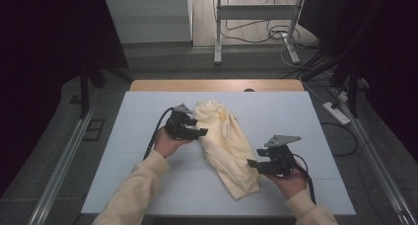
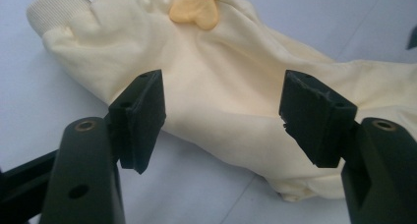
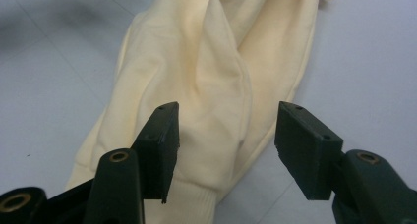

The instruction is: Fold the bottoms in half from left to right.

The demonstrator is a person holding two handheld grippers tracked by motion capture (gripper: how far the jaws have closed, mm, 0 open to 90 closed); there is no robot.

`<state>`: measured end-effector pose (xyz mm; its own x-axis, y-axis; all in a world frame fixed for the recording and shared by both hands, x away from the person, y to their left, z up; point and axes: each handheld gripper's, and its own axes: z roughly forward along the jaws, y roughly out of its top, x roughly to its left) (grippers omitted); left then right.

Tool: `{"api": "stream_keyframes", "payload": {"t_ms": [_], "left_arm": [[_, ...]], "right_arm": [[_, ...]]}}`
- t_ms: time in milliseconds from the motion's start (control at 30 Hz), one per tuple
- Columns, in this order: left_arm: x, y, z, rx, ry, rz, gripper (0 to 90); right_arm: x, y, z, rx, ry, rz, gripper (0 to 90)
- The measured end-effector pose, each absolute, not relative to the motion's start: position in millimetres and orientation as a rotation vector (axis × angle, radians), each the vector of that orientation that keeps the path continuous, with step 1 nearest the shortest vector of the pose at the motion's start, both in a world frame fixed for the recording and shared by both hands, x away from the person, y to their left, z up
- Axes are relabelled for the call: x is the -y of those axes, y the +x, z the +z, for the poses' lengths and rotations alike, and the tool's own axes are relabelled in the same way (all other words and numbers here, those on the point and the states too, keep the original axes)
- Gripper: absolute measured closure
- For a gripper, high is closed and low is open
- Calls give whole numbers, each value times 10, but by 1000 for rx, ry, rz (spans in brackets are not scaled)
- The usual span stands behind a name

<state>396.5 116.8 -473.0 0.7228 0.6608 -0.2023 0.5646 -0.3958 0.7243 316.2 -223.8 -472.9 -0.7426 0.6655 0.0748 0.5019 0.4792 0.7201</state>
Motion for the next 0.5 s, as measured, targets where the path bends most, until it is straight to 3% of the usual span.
{"api": "stream_keyframes", "payload": {"t_ms": [500], "left_arm": [[-1237,3902,-4710,-921,2076,154,333]], "right_arm": [[1934,3552,-4751,-2520,966,1031,436]]}}
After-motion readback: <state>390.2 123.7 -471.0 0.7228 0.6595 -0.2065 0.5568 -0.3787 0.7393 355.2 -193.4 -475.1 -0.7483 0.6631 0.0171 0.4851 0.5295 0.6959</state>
